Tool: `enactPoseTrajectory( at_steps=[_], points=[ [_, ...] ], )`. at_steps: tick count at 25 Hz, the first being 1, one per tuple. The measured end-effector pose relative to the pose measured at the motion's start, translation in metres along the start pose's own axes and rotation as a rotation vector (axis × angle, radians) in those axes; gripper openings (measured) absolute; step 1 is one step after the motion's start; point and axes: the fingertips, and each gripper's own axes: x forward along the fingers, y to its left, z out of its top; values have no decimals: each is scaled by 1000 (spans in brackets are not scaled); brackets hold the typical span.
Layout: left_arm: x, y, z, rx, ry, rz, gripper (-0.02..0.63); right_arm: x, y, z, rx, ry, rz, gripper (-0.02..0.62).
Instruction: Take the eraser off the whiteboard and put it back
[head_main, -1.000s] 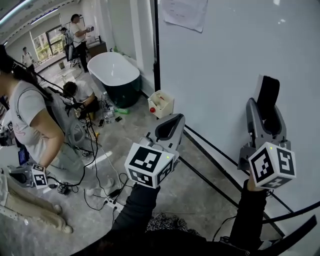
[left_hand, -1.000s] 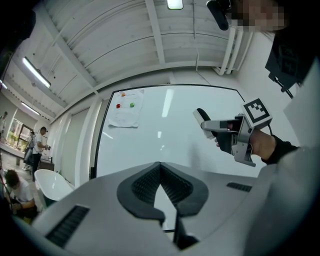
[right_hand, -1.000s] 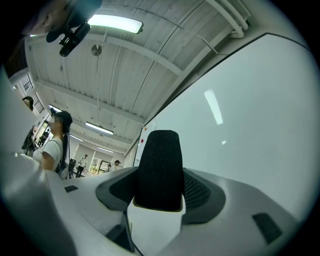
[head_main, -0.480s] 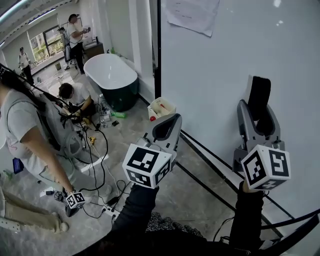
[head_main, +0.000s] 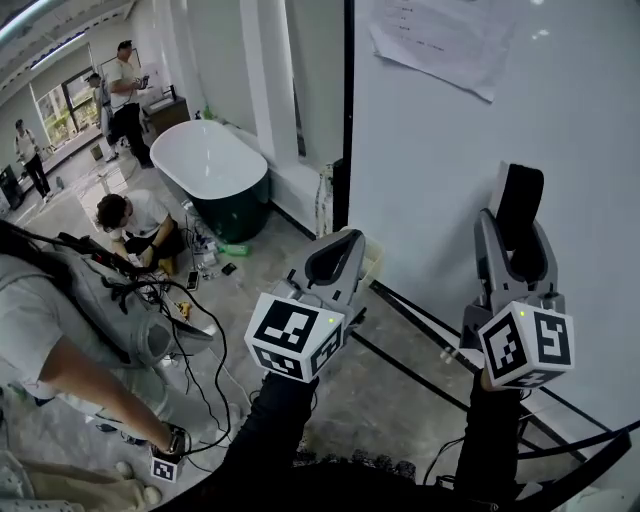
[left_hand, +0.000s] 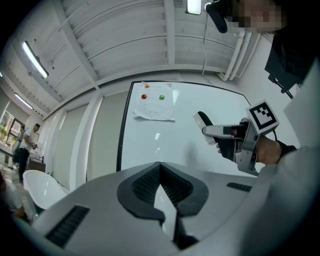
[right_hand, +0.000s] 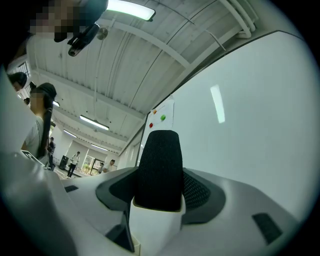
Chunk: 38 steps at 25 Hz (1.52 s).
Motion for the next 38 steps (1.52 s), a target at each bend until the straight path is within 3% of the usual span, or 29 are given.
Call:
enactPoseTrajectory(
  at_steps=[11,19,27,38],
  points=[
    [9,93,-37,-31,42,-143,5,51,70,-57,10,39,-125,268],
    [28,110,-61,-55,70,-217,5,61,74,-81,-9,62,-201,268],
    [26,113,-62,-45,92,-207,5,65,84,-95,12,78,-179,268],
    [21,114,-65,-32,88,-131,5,73,93,-120,57,91,-100,268]
  ],
)
